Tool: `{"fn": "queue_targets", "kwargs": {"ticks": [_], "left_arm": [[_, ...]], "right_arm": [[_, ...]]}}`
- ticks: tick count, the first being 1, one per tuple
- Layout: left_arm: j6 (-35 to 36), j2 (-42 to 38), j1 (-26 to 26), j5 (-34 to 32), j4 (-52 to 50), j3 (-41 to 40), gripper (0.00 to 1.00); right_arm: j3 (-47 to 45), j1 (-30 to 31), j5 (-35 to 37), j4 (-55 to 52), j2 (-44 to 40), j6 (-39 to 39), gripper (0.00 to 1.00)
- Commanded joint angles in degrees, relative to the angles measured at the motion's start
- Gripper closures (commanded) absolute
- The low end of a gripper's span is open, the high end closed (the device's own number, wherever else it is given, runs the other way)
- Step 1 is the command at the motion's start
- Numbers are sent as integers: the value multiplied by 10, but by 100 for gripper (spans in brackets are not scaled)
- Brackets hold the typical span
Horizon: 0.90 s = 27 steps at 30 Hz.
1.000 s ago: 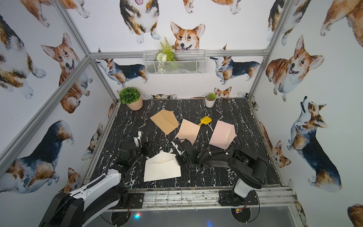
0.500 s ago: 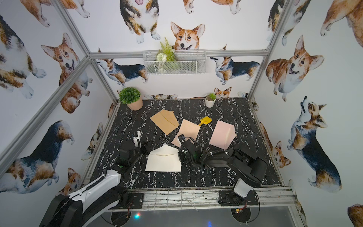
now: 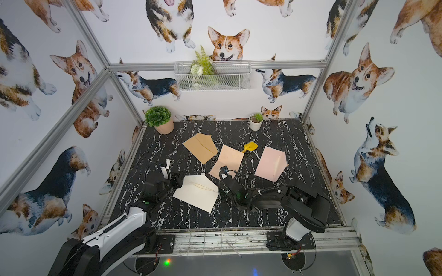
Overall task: Take the letter paper out of the envelope
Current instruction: Move the envelope to the center of the board, then pick up the envelope from the center of the board.
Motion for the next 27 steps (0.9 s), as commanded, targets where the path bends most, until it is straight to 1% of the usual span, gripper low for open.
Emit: {"fn": "queue_targets", "kwargs": {"ticks": [1, 3, 5, 7, 9, 10, 11, 13, 16, 22, 27], "left_arm": [[-1, 3, 1, -6, 3, 2, 53], [-2, 5, 1, -6, 3, 1, 53], [-2, 6, 1, -6, 4, 1, 53], [-3, 7, 1, -5, 4, 2, 53], [-3, 8, 1, -5, 5, 3, 53], [-3, 7, 2, -6, 4, 3, 53], [-1, 6, 1, -7, 3, 2, 53], [1, 4, 1, -11, -1, 2, 53], [3, -1, 1, -16, -5, 2, 53], [1, 2, 1, -15, -2, 2, 53], [1, 11, 1, -10, 0, 5, 53]], "right_arm": [[14, 1, -51, 14, -4, -23, 76], [33, -3, -87, -4, 3, -38, 72], [65, -31, -159, -32, 18, -46, 69], [95, -80, -280, -42, 49, -32, 61], [127, -123, -377, -47, 89, -5, 58], [148, -138, -417, -56, 110, -1, 57], [162, -144, -436, -64, 125, -1, 56], [189, -146, -448, -85, 149, -15, 55], [205, -142, -465, -83, 170, -11, 55], [216, -119, -442, -100, 185, -23, 55], [217, -114, -438, -98, 199, -20, 56]]}}
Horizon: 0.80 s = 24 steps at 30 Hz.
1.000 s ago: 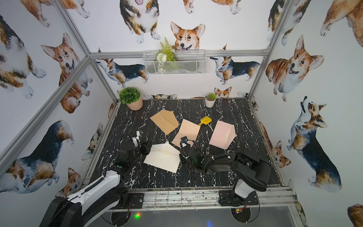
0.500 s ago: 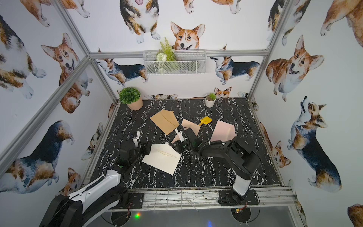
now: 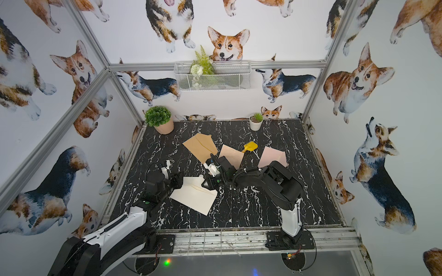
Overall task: Take the letter paper out of the envelope
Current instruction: Pick up the envelope from the center of the board.
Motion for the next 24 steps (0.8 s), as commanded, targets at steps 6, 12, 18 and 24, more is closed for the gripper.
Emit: {"fn": "queue_targets", "kwargs": {"ticks": [6, 12, 18, 24], "left_arm": [[2, 0, 1, -1, 10, 4, 53], [2, 0, 1, 0, 8, 4, 53], [2, -5, 1, -4, 7, 3, 53], [3, -2, 1, 43, 72, -17, 52]], "right_arm": [[-5, 2, -1, 8, -1, -1, 66], [-13, 9, -9, 50, 2, 14, 86], [-39, 8, -11, 106, -22, 37, 100], [-91, -8, 58, 105, -126, 12, 100]]}}
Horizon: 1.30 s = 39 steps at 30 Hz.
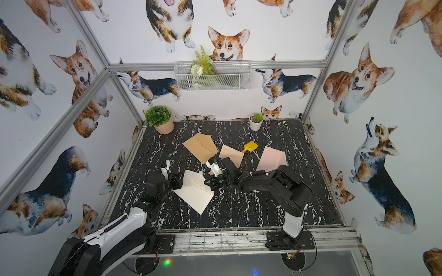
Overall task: Take the letter paper out of the envelope
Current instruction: Pick up the envelope from the center of the board.
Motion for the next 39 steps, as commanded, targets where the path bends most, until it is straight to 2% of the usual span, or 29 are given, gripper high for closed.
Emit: {"fn": "queue_targets", "kwargs": {"ticks": [1, 4, 8, 10, 13, 16, 22, 25, 28, 33, 39], "left_arm": [[4, 5, 1, 48, 63, -7, 52], [9, 22, 1, 92, 100, -7, 50], [8, 46, 1, 198, 227, -30, 47], [5, 61, 0, 240, 267, -32, 46], [-1, 95, 0, 298, 319, -28, 36], [-21, 138, 0, 342, 393, -29, 34], [-65, 216, 0, 382, 507, -29, 31], [-85, 250, 0, 396, 549, -24, 24], [-101, 281, 0, 415, 590, -20, 23], [-98, 282, 0, 407, 575, -15, 27], [-61, 234, -2, 385, 488, -13, 28]], "right_arm": [[-26, -10, 58, 23, -60, -24, 100], [-40, -14, 103, -18, -127, -60, 100], [-52, -19, 142, -63, -195, -114, 100], [-61, -29, 138, -66, -218, -120, 100], [-80, -37, 124, -49, -248, -122, 100], [-92, -38, 113, -33, -273, -130, 100], [-110, -39, 132, -27, -310, -143, 100], [-114, -39, 130, -28, -325, -143, 100], [-114, -39, 132, -33, -335, -143, 100], [-114, -40, 138, -41, -352, -145, 100], [-115, -41, 133, -37, -358, -138, 100]]}}
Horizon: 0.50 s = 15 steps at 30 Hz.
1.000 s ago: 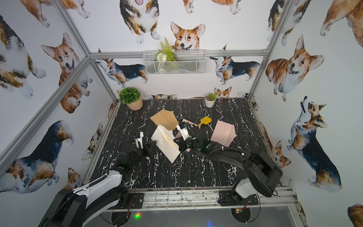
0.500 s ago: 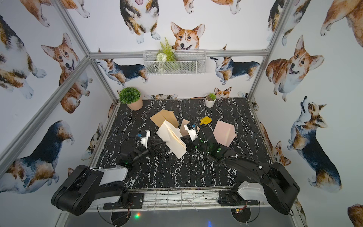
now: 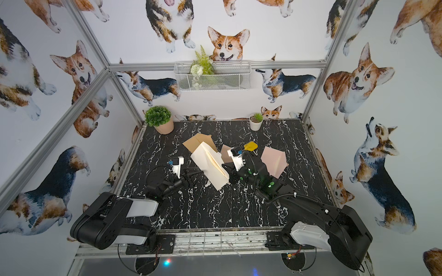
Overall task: Take the letter paper out of the envelope
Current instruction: Pick up the envelope from the center of the board.
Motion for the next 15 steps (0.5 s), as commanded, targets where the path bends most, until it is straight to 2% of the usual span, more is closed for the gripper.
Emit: {"fn": "queue_targets", "kwargs": {"ticks": [1, 6, 15], "left_arm": [[41, -43, -3, -18, -56, 5, 29], [105, -126, -14, -54, -184, 10, 28], [129, -180, -16, -111, -254, 3, 26]], "right_arm": [[-3, 0, -8, 16, 1, 0, 100], [-5, -1, -36, 50, 16, 26, 100], [22, -1, -50, 22, -11, 33, 100]]}}
